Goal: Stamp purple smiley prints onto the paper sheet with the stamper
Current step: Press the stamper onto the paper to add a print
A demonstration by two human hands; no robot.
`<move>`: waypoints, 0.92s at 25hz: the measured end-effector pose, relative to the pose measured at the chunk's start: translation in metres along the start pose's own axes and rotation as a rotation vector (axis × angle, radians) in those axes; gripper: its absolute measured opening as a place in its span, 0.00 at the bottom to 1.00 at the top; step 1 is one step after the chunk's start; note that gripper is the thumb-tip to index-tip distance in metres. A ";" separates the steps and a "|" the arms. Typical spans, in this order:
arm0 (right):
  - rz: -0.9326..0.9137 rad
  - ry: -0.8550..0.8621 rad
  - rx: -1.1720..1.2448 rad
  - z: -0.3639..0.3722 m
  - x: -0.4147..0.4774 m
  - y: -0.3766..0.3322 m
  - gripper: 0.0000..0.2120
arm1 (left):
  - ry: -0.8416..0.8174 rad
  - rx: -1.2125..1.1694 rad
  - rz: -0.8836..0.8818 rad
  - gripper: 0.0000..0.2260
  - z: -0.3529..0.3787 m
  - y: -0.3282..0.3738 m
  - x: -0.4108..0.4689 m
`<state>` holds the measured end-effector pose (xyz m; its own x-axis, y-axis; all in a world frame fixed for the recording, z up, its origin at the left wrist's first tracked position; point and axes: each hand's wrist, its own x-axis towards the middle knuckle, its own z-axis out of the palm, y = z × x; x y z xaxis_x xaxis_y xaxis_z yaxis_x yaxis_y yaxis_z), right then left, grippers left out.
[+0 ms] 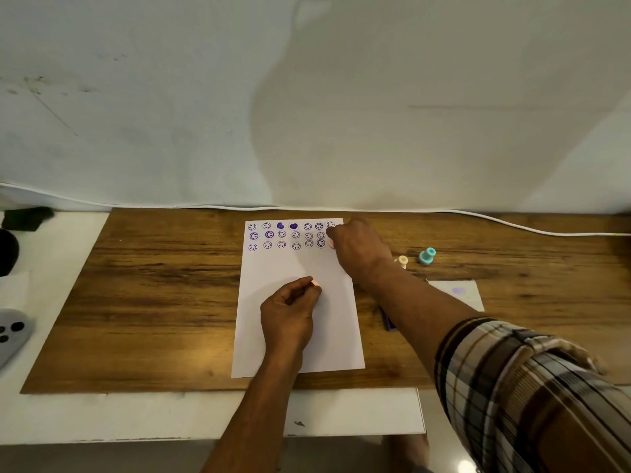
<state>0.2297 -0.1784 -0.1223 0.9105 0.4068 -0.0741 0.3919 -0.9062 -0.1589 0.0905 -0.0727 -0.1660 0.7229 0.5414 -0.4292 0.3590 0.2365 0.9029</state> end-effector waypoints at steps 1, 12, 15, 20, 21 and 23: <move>0.000 -0.006 -0.007 -0.002 0.001 -0.001 0.14 | -0.001 -0.003 -0.002 0.10 0.000 0.000 0.000; 0.027 0.009 -0.092 -0.009 -0.001 -0.017 0.14 | -0.025 0.005 -0.011 0.09 -0.003 0.002 0.000; 0.070 0.028 -0.106 -0.005 -0.002 -0.023 0.13 | -0.024 0.008 -0.007 0.08 -0.004 0.001 0.002; 0.020 0.012 -0.154 -0.004 0.001 -0.024 0.14 | -0.023 0.002 -0.007 0.06 -0.004 -0.001 0.002; -0.011 -0.005 -0.161 -0.005 0.001 -0.022 0.15 | -0.021 0.005 -0.004 0.06 -0.004 -0.001 0.002; -0.072 -0.044 -0.177 -0.007 0.003 -0.018 0.15 | -0.021 0.007 -0.004 0.06 -0.004 -0.001 0.003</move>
<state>0.2264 -0.1617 -0.1125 0.8740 0.4728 -0.1120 0.4767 -0.8790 0.0100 0.0902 -0.0685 -0.1681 0.7340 0.5232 -0.4330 0.3656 0.2329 0.9012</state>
